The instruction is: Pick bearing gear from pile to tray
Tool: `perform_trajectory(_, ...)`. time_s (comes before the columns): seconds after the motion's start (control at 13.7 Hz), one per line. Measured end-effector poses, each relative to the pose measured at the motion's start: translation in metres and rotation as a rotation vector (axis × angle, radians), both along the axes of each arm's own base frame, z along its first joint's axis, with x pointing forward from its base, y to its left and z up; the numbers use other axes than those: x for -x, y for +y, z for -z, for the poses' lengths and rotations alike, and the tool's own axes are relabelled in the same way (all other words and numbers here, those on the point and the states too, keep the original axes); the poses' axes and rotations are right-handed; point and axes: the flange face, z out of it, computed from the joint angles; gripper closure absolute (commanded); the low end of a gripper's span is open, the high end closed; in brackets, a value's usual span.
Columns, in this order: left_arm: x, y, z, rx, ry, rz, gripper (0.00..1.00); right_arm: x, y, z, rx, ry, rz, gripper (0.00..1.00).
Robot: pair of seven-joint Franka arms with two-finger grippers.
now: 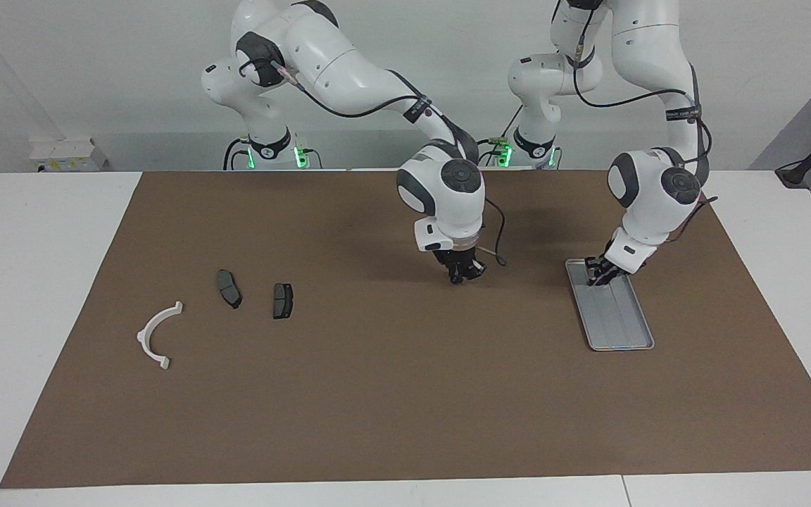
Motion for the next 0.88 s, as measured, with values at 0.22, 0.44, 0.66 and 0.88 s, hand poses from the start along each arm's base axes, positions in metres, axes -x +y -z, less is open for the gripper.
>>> perform_trajectory(0.22,0.0,0.001,0.0,0.0,0.0,-0.005,0.0,0.001,-0.001,0.002,-0.005,-0.006,0.001,0.01)
perform_trajectory(0.44,-0.009,0.0,-0.022,0.001,0.007,-0.01,0.0,-0.001,-0.008,0.0,0.047,0.013,-0.009,0.0)
perform_trajectory(0.66,-0.03,-0.025,-0.075,0.0,0.01,-0.093,0.0,-0.036,-0.035,-0.045,0.088,0.004,0.007,0.0)
perform_trajectory(0.88,-0.028,-0.097,-0.083,-0.005,0.002,-0.248,0.1,-0.077,-0.089,-0.117,0.063,-0.051,-0.067,0.0)
